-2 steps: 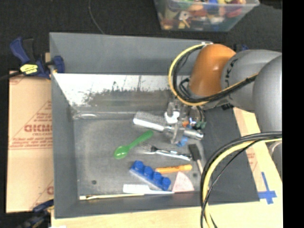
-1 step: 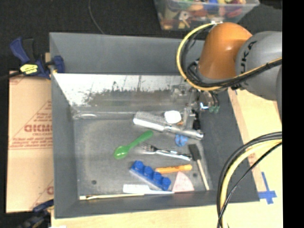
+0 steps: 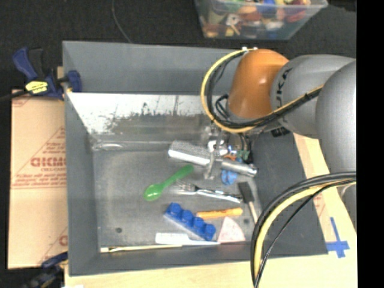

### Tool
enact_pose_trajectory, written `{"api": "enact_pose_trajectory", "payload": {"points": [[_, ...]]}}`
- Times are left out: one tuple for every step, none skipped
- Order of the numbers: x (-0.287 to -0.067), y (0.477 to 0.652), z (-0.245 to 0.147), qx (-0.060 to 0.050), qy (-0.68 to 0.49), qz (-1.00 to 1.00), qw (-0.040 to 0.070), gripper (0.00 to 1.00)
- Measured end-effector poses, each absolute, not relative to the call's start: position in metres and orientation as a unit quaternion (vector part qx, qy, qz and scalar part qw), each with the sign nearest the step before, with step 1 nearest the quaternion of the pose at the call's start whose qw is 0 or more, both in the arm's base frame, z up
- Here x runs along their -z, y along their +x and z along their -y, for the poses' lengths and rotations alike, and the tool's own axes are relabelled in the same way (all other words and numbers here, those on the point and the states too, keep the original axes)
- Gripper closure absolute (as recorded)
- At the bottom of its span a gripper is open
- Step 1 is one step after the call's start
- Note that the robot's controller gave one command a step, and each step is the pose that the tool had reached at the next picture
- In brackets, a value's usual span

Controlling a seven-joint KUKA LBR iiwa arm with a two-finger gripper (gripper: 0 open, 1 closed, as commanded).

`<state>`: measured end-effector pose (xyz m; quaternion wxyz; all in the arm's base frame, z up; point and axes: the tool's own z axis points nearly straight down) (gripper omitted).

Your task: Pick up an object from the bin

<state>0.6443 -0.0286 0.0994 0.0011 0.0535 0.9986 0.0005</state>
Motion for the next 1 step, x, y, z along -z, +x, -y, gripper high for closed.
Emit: {"api": "enact_pose_trajectory", "payload": {"points": [[-0.0706,0.6442,0.0308,0.004,-0.021,-1.0,0.01,0.0]]}}
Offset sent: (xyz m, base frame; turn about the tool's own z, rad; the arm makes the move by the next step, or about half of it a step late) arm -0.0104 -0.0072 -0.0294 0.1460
